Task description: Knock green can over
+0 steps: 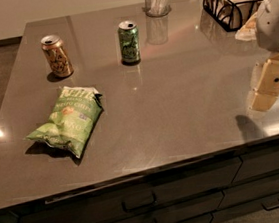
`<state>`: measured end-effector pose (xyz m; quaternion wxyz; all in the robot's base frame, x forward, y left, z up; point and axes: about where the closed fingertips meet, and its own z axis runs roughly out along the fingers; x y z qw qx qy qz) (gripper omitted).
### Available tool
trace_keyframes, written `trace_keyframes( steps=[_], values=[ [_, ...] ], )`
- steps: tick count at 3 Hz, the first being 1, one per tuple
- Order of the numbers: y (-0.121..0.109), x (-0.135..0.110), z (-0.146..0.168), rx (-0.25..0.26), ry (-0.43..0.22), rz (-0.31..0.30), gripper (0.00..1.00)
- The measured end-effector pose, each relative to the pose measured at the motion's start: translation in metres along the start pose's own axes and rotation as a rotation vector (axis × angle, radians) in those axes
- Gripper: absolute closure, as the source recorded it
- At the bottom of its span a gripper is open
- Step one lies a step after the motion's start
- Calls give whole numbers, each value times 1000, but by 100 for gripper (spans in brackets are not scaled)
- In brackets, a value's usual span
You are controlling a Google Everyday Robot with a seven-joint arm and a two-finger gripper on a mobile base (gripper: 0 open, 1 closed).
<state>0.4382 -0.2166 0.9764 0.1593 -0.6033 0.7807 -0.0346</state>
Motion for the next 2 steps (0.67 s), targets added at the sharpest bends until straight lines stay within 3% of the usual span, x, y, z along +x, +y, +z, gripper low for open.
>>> trace_keyframes(
  steps=[2],
  values=[
    [-5,-5,3,-15,-39,1,0]
  ],
)
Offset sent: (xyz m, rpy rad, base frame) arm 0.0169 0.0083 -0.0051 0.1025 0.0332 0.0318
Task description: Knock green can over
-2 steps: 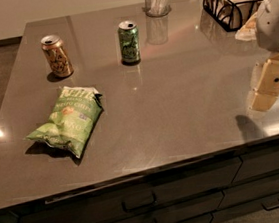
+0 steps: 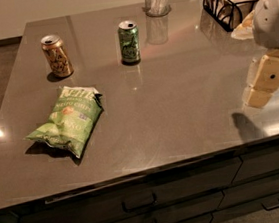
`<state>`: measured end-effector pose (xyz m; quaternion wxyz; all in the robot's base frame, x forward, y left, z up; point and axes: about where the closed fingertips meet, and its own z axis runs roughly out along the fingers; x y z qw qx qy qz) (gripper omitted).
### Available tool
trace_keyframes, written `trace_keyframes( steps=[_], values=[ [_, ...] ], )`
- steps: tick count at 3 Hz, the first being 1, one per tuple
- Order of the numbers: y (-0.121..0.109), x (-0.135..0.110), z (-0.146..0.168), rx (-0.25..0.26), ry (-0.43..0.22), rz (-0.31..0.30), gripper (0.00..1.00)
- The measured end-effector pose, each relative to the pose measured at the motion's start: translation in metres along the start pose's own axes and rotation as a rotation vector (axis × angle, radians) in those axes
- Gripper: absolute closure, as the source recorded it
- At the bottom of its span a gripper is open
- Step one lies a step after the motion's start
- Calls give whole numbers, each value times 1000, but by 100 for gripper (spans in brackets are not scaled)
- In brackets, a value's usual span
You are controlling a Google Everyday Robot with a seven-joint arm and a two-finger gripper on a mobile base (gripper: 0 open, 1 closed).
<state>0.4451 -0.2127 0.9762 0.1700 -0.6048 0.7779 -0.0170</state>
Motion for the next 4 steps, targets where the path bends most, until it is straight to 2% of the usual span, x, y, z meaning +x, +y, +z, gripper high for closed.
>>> trace_keyframes(
  steps=[1,2,3,4],
  values=[
    [-26,-21,13,-3,-87,11,0],
    [-58,-47,31,-1,-165,48,0],
    [-88,-75,50,16,-241,111,0],
    [-119,-115,74,30,-346,192,0]
  ],
)
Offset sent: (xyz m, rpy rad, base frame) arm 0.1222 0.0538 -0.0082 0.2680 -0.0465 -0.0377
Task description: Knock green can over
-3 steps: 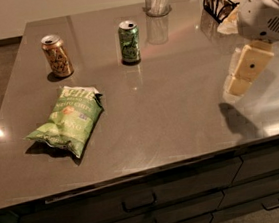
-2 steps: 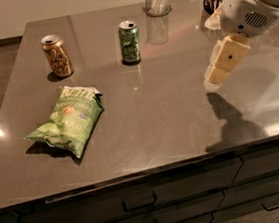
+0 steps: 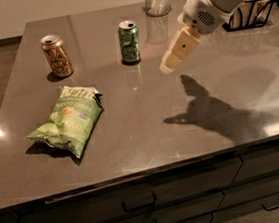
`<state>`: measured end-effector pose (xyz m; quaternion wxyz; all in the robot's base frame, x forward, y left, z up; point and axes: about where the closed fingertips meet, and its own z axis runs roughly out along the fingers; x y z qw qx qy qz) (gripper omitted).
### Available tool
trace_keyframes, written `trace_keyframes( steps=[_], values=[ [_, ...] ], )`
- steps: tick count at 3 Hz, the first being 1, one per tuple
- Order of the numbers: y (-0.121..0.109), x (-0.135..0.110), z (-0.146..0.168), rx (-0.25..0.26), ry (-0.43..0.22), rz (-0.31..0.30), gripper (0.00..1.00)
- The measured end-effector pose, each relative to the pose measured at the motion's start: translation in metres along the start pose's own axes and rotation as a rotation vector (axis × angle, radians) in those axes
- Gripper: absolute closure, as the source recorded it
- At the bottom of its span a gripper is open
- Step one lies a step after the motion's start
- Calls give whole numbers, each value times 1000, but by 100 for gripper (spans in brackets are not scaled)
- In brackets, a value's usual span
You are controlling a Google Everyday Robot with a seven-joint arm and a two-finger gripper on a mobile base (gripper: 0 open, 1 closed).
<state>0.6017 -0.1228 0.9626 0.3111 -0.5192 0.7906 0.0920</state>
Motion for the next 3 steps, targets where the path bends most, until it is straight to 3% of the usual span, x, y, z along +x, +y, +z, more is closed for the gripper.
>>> trace_keyframes(
  steps=[1,2,3],
  values=[
    [-20,-43,49,44,-74,84,0],
    [-33,-69,83,99,-90,118,0],
    [-61,-83,119,145,-80,182,0]
  ],
)
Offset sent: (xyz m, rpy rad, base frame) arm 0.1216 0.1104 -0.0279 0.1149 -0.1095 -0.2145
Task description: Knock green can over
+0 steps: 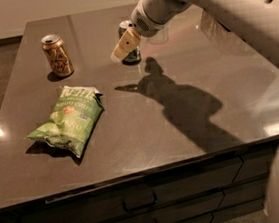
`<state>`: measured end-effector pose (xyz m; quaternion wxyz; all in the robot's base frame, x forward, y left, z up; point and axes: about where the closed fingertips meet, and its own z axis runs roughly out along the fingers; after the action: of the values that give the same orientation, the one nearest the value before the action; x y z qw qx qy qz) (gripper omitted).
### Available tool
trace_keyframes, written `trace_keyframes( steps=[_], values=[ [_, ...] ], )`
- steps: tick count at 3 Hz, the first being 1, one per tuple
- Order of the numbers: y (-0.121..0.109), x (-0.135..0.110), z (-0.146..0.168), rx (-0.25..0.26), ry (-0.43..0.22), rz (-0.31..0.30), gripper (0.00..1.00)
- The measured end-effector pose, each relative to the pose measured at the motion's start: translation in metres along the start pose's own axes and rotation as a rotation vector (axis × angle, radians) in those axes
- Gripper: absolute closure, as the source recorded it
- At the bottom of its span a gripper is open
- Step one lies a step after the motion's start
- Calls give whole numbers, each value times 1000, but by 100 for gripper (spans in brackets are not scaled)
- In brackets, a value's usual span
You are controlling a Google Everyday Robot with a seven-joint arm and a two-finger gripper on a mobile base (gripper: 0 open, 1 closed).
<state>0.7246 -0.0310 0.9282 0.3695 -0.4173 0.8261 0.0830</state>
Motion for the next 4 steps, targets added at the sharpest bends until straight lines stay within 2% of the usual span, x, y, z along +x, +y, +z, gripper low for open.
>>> trace_keyframes(
  steps=[1,2,3,4],
  values=[
    [-20,-5,30,-11,-12,54,0],
    [-29,-11,52,-32,-38,97,0],
    [-31,-21,61,-46,-64,118,15],
    [-33,-24,63,-54,-85,131,39]
  ],
)
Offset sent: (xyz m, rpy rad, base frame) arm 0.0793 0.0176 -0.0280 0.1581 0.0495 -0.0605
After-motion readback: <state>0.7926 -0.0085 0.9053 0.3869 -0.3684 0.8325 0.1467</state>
